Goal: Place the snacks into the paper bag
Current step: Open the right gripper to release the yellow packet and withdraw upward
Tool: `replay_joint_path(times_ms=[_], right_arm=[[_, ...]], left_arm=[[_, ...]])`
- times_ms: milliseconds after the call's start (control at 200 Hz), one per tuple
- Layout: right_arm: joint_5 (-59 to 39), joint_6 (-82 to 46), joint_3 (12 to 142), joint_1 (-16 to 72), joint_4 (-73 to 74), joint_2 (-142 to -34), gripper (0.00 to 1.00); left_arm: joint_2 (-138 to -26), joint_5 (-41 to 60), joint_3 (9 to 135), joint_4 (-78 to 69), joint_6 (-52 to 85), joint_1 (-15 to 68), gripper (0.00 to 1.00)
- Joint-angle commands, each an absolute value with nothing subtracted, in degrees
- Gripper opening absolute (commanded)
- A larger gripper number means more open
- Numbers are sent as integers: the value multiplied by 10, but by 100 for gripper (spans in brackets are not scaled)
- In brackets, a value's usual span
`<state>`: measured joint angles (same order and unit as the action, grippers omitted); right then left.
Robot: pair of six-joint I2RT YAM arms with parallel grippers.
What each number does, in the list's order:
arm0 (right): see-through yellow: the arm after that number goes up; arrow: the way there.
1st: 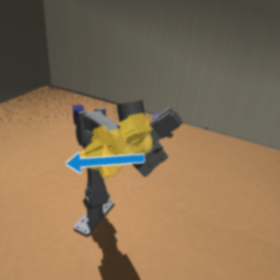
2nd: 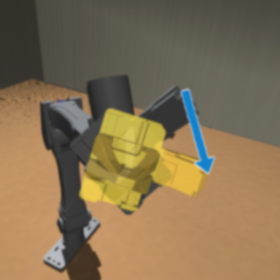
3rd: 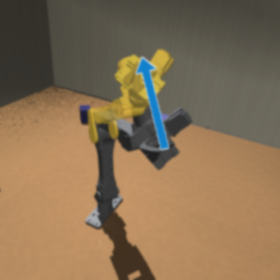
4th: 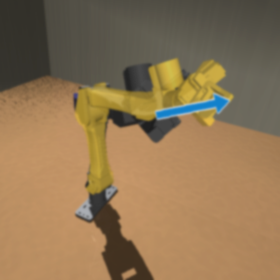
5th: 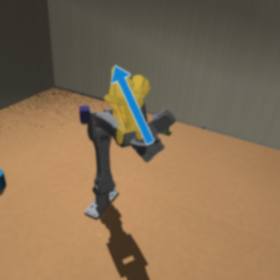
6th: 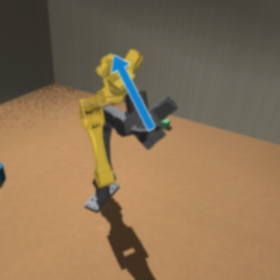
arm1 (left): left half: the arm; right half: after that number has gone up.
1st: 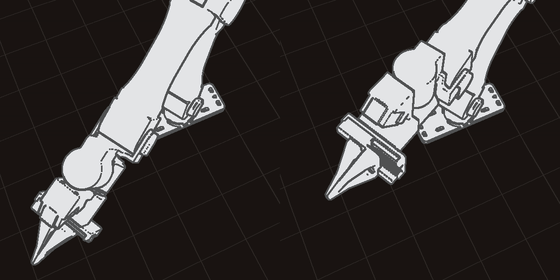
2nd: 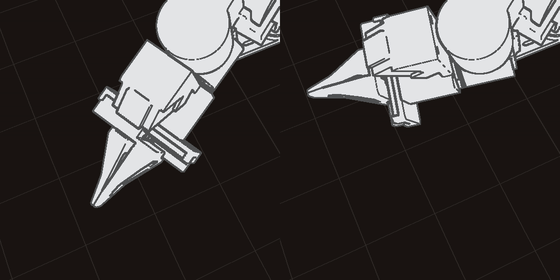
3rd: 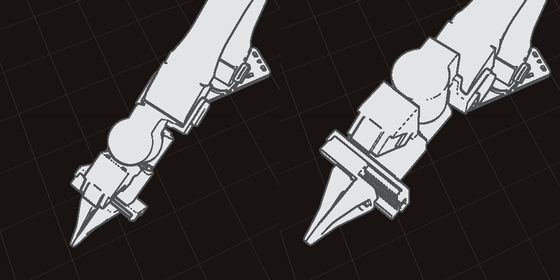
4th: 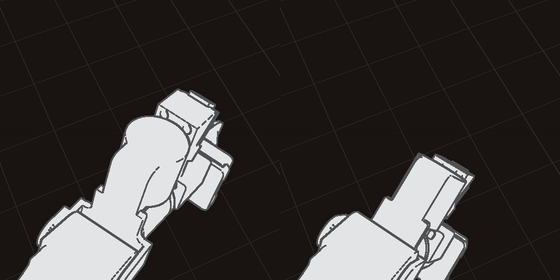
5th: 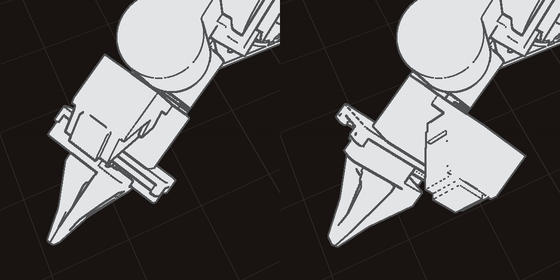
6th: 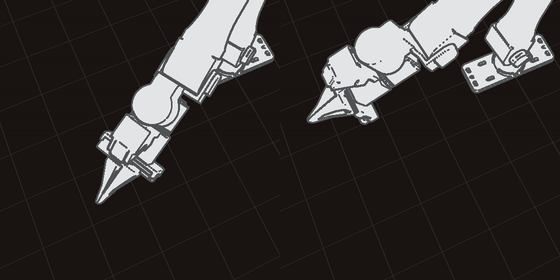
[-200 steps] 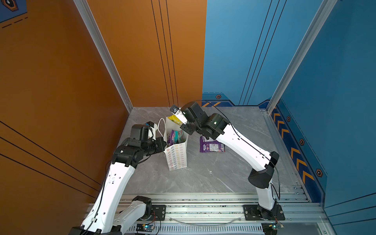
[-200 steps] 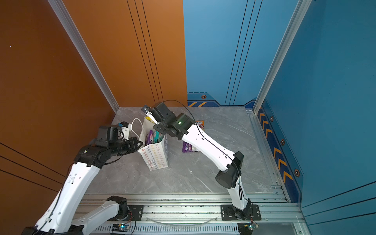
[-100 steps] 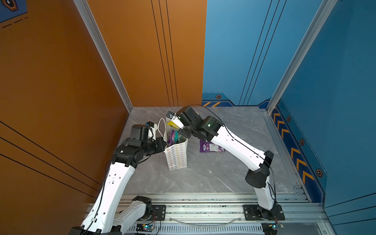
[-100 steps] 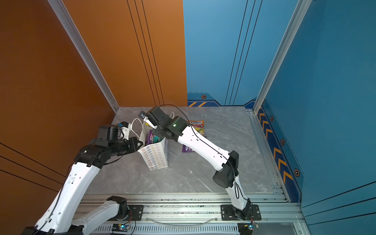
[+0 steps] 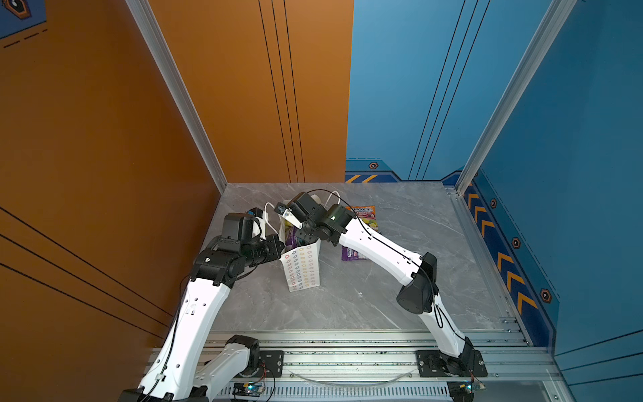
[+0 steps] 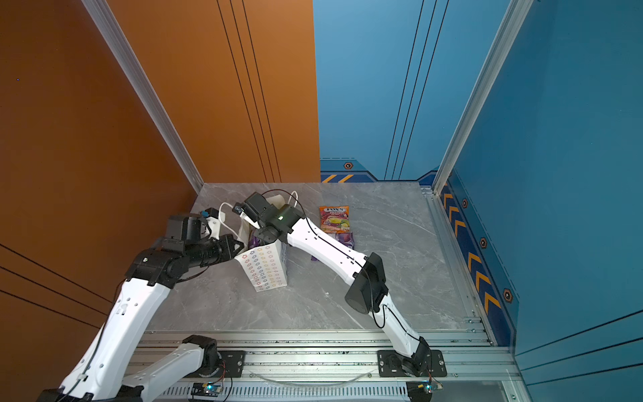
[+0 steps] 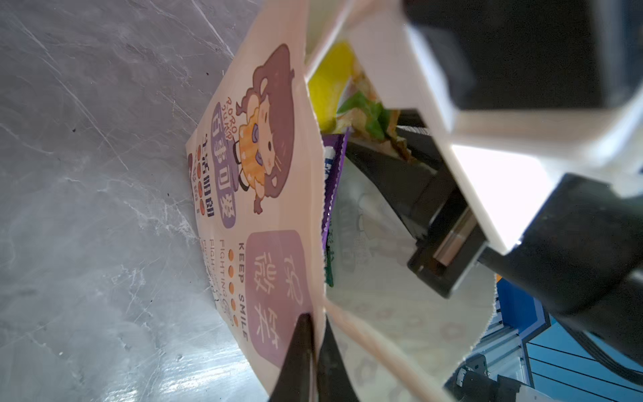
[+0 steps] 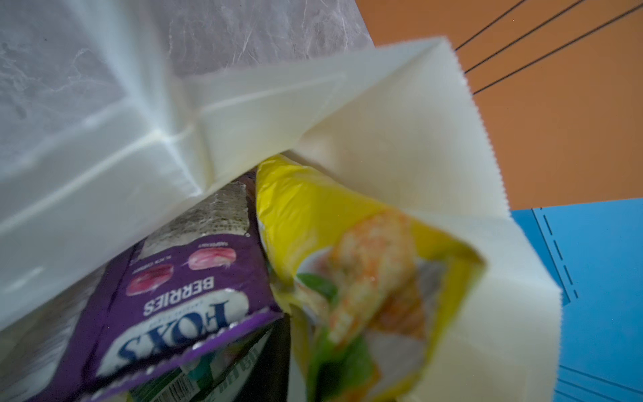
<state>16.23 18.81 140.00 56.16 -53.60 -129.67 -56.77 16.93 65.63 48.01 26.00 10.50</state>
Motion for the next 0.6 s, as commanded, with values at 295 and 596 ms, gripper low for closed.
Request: replay_joint_path(times_ms=[295,596], right_arm=[[30,82,1400,550,-505,-1164,60],[-1,-14,1251,536,-381,-1043,50]], left_arm=[[-558,187,661,472,258,101,8],[-556,188,659,472,258,102,7]])
